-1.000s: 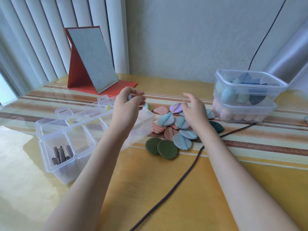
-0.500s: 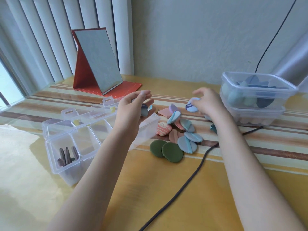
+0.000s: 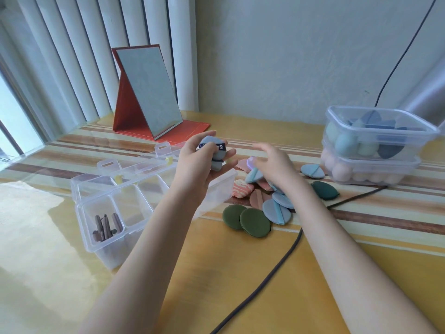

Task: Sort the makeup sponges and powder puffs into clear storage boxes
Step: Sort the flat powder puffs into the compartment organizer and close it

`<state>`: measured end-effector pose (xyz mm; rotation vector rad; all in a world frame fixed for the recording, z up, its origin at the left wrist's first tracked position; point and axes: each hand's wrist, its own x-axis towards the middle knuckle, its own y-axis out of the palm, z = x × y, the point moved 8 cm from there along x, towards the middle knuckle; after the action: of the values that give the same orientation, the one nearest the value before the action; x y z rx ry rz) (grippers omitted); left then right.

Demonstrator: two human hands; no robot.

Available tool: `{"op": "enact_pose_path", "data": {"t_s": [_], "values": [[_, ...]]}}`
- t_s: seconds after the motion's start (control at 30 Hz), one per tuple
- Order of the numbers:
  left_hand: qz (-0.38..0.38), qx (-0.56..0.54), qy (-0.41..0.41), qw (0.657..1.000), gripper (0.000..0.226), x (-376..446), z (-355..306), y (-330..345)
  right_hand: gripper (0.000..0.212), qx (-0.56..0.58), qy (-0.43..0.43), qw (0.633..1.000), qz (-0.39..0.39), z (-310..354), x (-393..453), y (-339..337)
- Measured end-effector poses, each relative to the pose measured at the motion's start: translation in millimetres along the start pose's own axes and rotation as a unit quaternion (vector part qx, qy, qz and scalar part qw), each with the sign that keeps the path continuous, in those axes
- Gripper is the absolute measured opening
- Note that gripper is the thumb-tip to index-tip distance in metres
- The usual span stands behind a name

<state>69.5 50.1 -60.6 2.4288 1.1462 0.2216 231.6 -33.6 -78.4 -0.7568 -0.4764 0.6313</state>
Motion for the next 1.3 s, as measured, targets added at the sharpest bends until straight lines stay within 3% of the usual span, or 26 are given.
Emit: {"op": "enact_pose_path", "data": {"t_s": [0.07, 0.2, 0.33, 0.4, 0.47, 0.5, 0.57, 0.63, 0.7, 0.8, 0.87, 0.97, 1.0, 1.1, 1.23, 1.3], "values": [[0.004, 0.017, 0.003, 1.0, 0.042, 1, 1, 1, 0.042, -0.003, 0.031, 0.998, 0.055, -15, -1, 18], [0.009, 0.026, 0.011, 1.0, 0.043, 2, 0, 1, 0.049, -0.003, 0.005, 1.0, -0.02, -11, 11, 5], [0.023, 0.044, 0.065, 0.997, 0.043, -5, -12, 6, 0.029, -0.019, -0.024, 0.998, -0.064, -2, 5, 2], [0.024, 0.061, 0.132, 0.989, 0.045, -11, -29, 3, 0.017, -0.014, -0.06, 0.989, -0.135, 18, -1, -15], [-0.009, 0.12, 0.202, 0.972, 0.046, -17, -53, -14, 0.006, 0.077, -0.119, 0.968, -0.207, 52, -13, -36], [-0.03, 0.162, 0.227, 0.96, 0.045, -20, -64, -26, 0.006, 0.151, -0.158, 0.955, -0.199, 72, -20, -39], [-0.068, 0.245, 0.24, 0.937, 0.042, -24, -80, -53, 0.015, 0.22, -0.246, 0.941, -0.078, 120, -38, -19], [-0.096, 0.318, 0.217, 0.918, 0.039, -24, -89, -81, 0.02, 0.122, -0.294, 0.945, 0.074, 146, -63, 26], [-0.096, 0.364, 0.195, 0.905, 0.038, -23, -92, -101, 0.013, 0.009, -0.289, 0.948, 0.135, 142, -75, 54], [-0.066, 0.38, 0.18, 0.905, 0.036, -25, -88, -114, 0.019, -0.033, -0.255, 0.96, 0.109, 137, -71, 45], [-0.079, 0.324, 0.191, 0.923, 0.033, -31, -81, -120, 0.027, -0.023, -0.239, 0.968, 0.08, 149, -72, 35], [-0.148, 0.227, 0.257, 0.928, 0.027, -45, -85, -133, 0.015, 0.13, -0.221, 0.962, 0.093, 173, -79, 44], [-0.153, 0.213, 0.27, 0.927, 0.025, -48, -86, -135, 0.021, 0.146, -0.21, 0.96, 0.109, 178, -84, 52], [-0.156, 0.231, 0.296, 0.914, 0.024, -54, -88, -135, 0.022, 0.066, -0.233, 0.959, 0.146, 184, -101, 77], [-0.134, 0.293, 0.306, 0.896, 0.028, -56, -85, -131, 0.029, -0.057, -0.261, 0.956, 0.12, 188, -112, 84], [-0.1, 0.293, 0.286, 0.907, 0.026, -56, -81, -129, 0.025, -0.083, -0.243, 0.948, 0.187, 187, -109, 85]]}}
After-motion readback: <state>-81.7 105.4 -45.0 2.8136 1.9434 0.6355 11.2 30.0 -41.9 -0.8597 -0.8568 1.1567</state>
